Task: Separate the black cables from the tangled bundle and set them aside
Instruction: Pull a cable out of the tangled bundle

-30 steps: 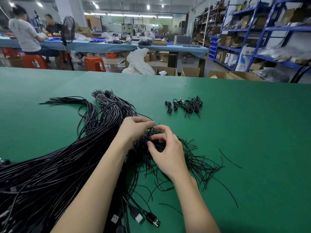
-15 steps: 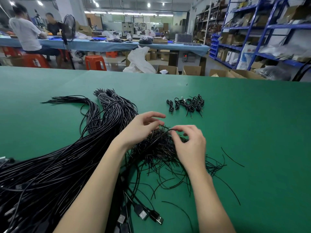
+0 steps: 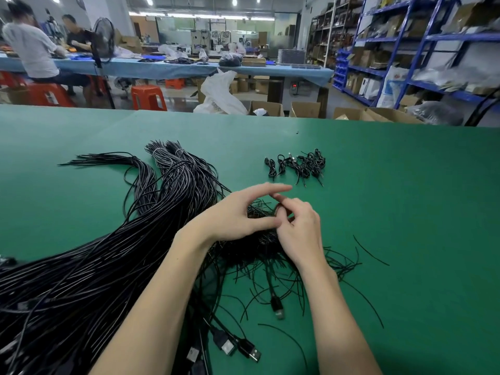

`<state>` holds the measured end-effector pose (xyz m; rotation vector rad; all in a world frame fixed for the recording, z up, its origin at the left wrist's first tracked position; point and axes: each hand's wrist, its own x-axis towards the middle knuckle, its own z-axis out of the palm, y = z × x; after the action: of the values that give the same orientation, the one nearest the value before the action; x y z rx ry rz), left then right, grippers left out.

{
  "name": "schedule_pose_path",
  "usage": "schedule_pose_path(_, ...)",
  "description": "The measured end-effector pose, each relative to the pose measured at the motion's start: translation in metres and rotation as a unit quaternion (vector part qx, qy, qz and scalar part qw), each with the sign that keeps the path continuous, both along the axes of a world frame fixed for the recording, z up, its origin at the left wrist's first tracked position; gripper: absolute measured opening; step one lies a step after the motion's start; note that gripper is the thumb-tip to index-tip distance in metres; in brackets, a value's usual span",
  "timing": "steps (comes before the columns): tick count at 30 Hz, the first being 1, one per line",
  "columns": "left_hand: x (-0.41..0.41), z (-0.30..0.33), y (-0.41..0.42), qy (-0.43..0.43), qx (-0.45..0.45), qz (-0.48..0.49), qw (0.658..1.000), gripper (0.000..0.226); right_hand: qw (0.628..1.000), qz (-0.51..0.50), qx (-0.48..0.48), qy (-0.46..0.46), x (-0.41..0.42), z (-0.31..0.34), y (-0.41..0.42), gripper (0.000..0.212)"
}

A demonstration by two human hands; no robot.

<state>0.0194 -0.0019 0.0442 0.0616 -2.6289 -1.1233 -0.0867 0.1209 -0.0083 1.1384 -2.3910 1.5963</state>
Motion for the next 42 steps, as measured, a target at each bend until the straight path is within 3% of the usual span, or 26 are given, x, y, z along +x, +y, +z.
schedule_pose_path(4,0.001,0.002,-0.004,-0.021,0.058,-0.048,0.997,0.059,0.987,-0.054,-0.081,-0.129,0.001,0.003,-0.005,0.03)
schedule_pose_path(7,0.001,-0.002,-0.008,0.016,0.141,0.013,0.99,0.05,0.963,-0.043,-0.124,-0.234,-0.001,0.008,-0.002,0.036)
schedule_pose_path(9,0.0,-0.007,-0.011,0.039,0.12,0.081,0.989,0.043,0.948,-0.034,-0.153,-0.277,0.0,0.015,-0.002,0.038)
schedule_pose_path(12,0.0,-0.015,-0.02,0.011,0.027,0.165,0.986,0.026,0.936,-0.037,-0.21,-0.28,-0.001,0.029,-0.002,0.035)
schedule_pose_path(16,0.0,-0.016,-0.026,-0.012,0.089,0.171,0.981,0.02,0.956,-0.021,-0.214,-0.2,-0.009,0.05,0.008,0.029)
schedule_pose_path(19,-0.001,-0.015,-0.025,-0.006,0.115,0.187,0.976,0.024,0.99,0.003,-0.129,-0.062,-0.017,0.07,0.019,0.036)
schedule_pose_path(22,0.0,-0.017,-0.025,-0.021,0.109,0.192,0.975,0.025,0.991,-0.045,0.075,0.098,-0.023,0.094,0.03,0.039)
schedule_pose_path(26,-0.001,-0.017,-0.024,-0.021,0.137,0.161,0.977,0.033,0.93,-0.007,0.357,0.09,-0.017,0.115,0.036,0.069)
schedule_pose_path(29,-0.001,-0.014,-0.021,-0.032,0.156,0.13,0.979,0.036,0.9,0.06,0.427,0.062,-0.016,0.123,0.032,0.064)
schedule_pose_path(32,-0.001,-0.009,-0.016,-0.056,0.193,0.093,0.975,0.046,0.946,0.071,0.313,-0.043,-0.024,0.127,0.029,0.065)
schedule_pose_path(34,-0.001,-0.001,-0.012,-0.031,0.238,0.104,0.965,0.053,0.977,-0.012,0.19,-0.098,-0.033,0.126,0.025,0.061)
schedule_pose_path(37,0.005,0.011,-0.009,0.006,0.246,0.071,0.967,0.063,0.987,-0.098,0.056,-0.118,-0.034,0.112,0.016,0.064)
schedule_pose_path(40,0.009,0.02,-0.002,-0.07,0.215,-0.027,0.974,0.066,0.982,-0.081,-0.047,-0.162,-0.021,0.101,0.007,0.056)
schedule_pose_path(42,0.008,0.025,0.004,-0.103,0.211,-0.038,0.971,0.067,0.979,-0.044,-0.085,-0.182,-0.011,0.093,0.004,0.051)
